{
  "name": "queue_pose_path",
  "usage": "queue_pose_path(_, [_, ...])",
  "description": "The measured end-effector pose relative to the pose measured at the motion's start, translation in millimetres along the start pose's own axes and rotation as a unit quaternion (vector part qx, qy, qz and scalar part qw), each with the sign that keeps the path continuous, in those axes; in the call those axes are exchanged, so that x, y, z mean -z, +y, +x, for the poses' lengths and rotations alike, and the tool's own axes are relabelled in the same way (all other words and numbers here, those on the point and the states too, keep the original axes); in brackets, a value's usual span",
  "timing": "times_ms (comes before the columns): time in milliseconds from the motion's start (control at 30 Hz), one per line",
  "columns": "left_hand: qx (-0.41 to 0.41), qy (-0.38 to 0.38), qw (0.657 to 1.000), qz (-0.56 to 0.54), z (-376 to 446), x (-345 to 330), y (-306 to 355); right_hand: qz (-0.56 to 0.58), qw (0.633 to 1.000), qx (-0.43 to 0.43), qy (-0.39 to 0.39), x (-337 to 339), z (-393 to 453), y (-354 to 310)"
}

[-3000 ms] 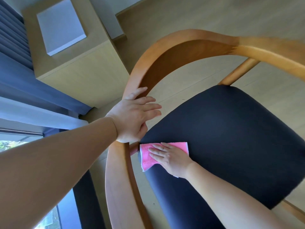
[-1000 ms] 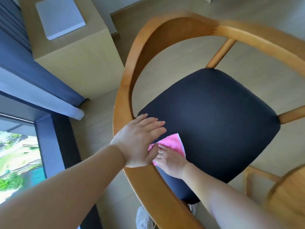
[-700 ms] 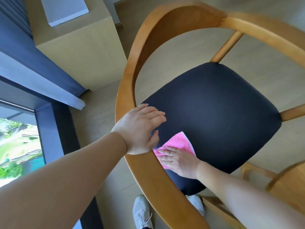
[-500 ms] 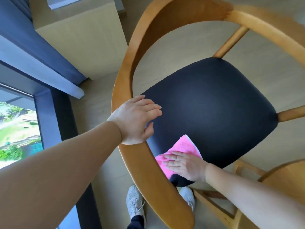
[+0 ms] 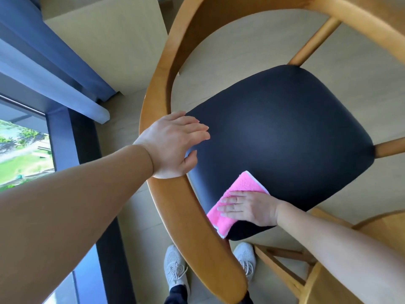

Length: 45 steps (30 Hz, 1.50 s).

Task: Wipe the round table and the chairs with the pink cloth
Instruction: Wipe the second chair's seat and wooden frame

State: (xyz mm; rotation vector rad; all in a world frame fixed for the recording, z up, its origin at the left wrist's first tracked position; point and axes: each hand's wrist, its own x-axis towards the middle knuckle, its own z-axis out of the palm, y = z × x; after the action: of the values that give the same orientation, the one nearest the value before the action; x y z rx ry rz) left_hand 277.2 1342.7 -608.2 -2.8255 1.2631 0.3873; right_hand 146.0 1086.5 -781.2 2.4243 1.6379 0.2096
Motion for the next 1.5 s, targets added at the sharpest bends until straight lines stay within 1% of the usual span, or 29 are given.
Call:
queue_pose_path(33, [0.002, -0.004, 1.000, 0.001, 0.2, 0.3, 0.6, 0.141, 0.990, 0.023, 0.004, -5.5, 3.6, 11.8])
queue_pose_path(67, [0.004, -0.006, 1.000, 0.000, 0.1, 0.2, 0.8, 0.187, 0.981, 0.046, -0.014, -14.5, 8.3, 25.4])
queue_pose_path(100, [0.004, -0.007, 1.000, 0.000, 0.0, 0.0, 0.4, 0.220, 0.975, 0.000, 0.001, -14.9, 17.5, 35.9])
queue_pose_path(167, [0.005, -0.012, 1.000, 0.001, 0.2, -0.5, -0.7, 0.281, 0.956, -0.083, -0.006, -22.5, 33.8, 59.0])
queue_pose_path(200, [0.005, -0.014, 1.000, -0.001, 0.6, -0.9, -1.1, 0.310, 0.943, -0.119, -0.024, -25.6, 40.2, 69.4])
queue_pose_path(267, [0.006, -0.014, 1.000, -0.003, 0.8, -1.7, -2.4, 0.300, 0.941, -0.157, -0.002, -35.6, 53.0, 90.3])
queue_pose_path(300, [0.007, -0.016, 1.000, -0.004, 0.7, -2.0, -2.9, 0.297, 0.936, -0.189, 0.001, -41.1, 60.6, 102.4])
queue_pose_path(400, [0.006, -0.022, 1.000, -0.001, 1.0, -1.8, -3.7, 0.296, 0.911, -0.287, 0.000, -56.9, 77.9, 130.5])
queue_pose_path(467, [0.003, -0.027, 1.000, 0.000, 1.4, -1.1, -4.2, 0.287, 0.907, -0.309, -0.009, -63.5, 82.6, 134.0])
queue_pose_path(533, [0.001, -0.031, 1.000, -0.001, 1.9, -0.9, -4.1, 0.286, 0.910, -0.302, 0.002, -62.6, 79.0, 127.9])
queue_pose_path(600, [0.002, -0.031, 1.000, 0.000, 1.3, -1.4, -4.9, 0.283, 0.918, -0.276, 0.013, -55.6, 68.7, 114.5])
queue_pose_path(667, [0.000, -0.033, 0.999, -0.004, 1.4, -1.9, -5.1, 0.290, 0.922, -0.256, 0.003, -47.2, 55.0, 97.5])
queue_pose_path(733, [0.002, -0.033, 0.999, -0.005, 1.1, -1.8, -4.4, 0.298, 0.922, -0.245, 0.007, -39.1, 39.6, 76.5])
queue_pose_path(867, [0.000, -0.035, 0.999, -0.004, 1.1, -1.6, -3.6, 0.284, 0.935, -0.213, 0.026, -22.9, 1.8, 25.2])
queue_pose_path(967, [-0.001, -0.033, 0.999, 0.000, 1.1, -1.8, -3.4, 0.297, 0.931, -0.207, 0.037, -13.5, -30.5, -19.4])
queue_pose_path(1067, [0.001, -0.039, 0.999, 0.005, 1.6, -0.2, -2.1, 0.294, 0.936, -0.193, 0.016, -7.7, -47.9, -46.2])
queue_pose_path(1167, [0.002, -0.047, 0.999, 0.011, 1.7, 2.1, -0.6, 0.255, 0.954, -0.158, -0.007, -9.1, -49.2, -38.0])
queue_pose_path(1267, [-0.001, -0.049, 0.999, 0.011, 1.5, 1.9, -0.5, 0.210, 0.972, -0.107, -0.008, -13.4, -48.1, -16.6])
queue_pose_path(1400, [-0.006, -0.049, 0.999, 0.014, 2.0, -0.1, -3.1, 0.198, 0.978, -0.068, 0.020, -20.8, -36.7, 9.2])
queue_pose_path(1500, [-0.011, -0.057, 0.998, 0.011, 4.2, 0.7, -3.6, 0.201, 0.976, -0.080, 0.031, -26.1, -25.5, 21.9])
